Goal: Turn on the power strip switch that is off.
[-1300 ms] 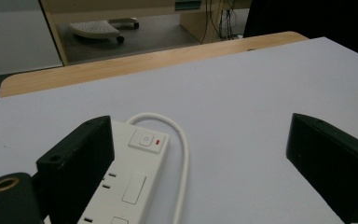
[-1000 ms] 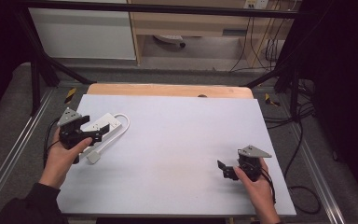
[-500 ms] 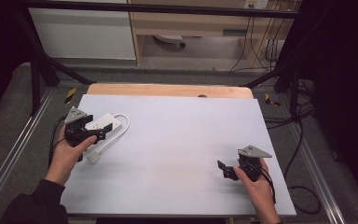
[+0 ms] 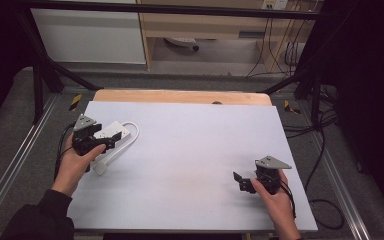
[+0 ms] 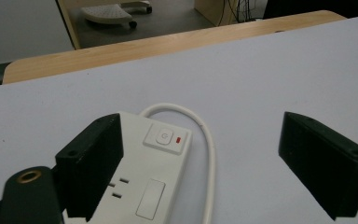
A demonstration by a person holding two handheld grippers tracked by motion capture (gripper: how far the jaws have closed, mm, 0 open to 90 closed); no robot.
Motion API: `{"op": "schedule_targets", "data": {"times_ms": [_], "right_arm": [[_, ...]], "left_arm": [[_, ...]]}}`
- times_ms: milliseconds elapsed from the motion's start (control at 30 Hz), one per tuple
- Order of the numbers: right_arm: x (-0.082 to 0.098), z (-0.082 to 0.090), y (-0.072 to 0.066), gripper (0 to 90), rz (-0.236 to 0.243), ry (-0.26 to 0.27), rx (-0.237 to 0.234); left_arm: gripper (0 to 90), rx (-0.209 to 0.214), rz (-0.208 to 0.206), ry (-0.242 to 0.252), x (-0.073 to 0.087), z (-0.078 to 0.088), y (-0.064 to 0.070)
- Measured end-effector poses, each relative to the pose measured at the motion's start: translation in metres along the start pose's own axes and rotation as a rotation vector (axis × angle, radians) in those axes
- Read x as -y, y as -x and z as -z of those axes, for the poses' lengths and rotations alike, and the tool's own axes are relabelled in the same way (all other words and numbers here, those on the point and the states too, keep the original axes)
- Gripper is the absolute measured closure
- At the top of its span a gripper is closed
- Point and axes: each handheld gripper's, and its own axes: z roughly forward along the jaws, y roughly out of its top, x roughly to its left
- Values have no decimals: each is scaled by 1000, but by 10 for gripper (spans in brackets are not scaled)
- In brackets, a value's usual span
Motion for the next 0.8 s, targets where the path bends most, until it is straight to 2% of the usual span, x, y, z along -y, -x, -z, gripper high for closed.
{"op": "schedule_targets", "data": {"times_ms": [67, 333, 433, 800], "right_arm": [[0, 0, 0, 37, 2, 0, -1], [0, 0, 0, 38, 1, 0, -2], [0, 0, 0, 38, 1, -1, -2], [0, 0, 0, 39, -1, -2, -5]], "left_arm": [[202, -8, 2, -7, 1, -2, -1], [275, -19, 0, -39, 3, -8, -2], [329, -20, -6, -50, 4, -9, -4], [402, -36, 4, -101, 11, -19, -10]]}}
